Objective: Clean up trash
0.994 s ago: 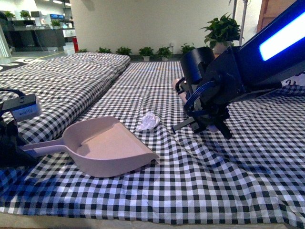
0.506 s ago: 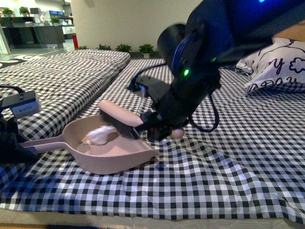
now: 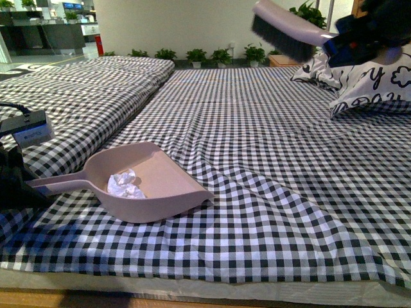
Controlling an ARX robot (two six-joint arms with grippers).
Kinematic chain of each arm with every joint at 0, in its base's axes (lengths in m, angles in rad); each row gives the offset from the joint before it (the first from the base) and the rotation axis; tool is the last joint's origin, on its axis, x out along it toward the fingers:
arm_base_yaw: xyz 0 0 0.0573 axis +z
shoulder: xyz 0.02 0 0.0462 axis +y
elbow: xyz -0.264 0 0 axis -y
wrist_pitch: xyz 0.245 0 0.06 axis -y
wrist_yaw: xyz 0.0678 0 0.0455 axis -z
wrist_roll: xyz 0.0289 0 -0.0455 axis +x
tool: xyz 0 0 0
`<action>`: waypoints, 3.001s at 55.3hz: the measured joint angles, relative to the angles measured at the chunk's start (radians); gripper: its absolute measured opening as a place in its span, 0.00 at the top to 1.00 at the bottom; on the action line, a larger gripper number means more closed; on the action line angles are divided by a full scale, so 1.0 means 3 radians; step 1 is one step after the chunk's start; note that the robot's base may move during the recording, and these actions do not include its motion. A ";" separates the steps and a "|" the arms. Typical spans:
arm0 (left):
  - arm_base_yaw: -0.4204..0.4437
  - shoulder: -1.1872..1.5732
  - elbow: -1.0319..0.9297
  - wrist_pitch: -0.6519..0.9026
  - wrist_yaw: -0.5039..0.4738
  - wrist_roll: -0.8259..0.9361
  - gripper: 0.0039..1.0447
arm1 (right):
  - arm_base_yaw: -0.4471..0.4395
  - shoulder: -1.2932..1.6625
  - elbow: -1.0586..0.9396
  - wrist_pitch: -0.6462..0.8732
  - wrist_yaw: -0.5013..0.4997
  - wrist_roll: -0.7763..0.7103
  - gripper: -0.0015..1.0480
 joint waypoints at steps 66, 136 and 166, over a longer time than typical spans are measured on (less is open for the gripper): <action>-0.1511 -0.3861 -0.2725 0.1553 -0.2276 -0.2865 0.75 | -0.3811 -0.1961 -0.0488 -0.3833 -0.3468 -0.0933 0.82; -0.1616 -0.4707 -0.3259 0.1264 -0.2412 -0.2993 0.75 | -0.2130 -0.3633 -0.1661 -0.0726 -0.3435 0.1895 0.82; -0.1619 -0.4707 -0.3259 0.1264 -0.2415 -0.2996 0.75 | -0.2131 -0.3632 -0.1661 -0.0726 -0.3419 0.1895 0.82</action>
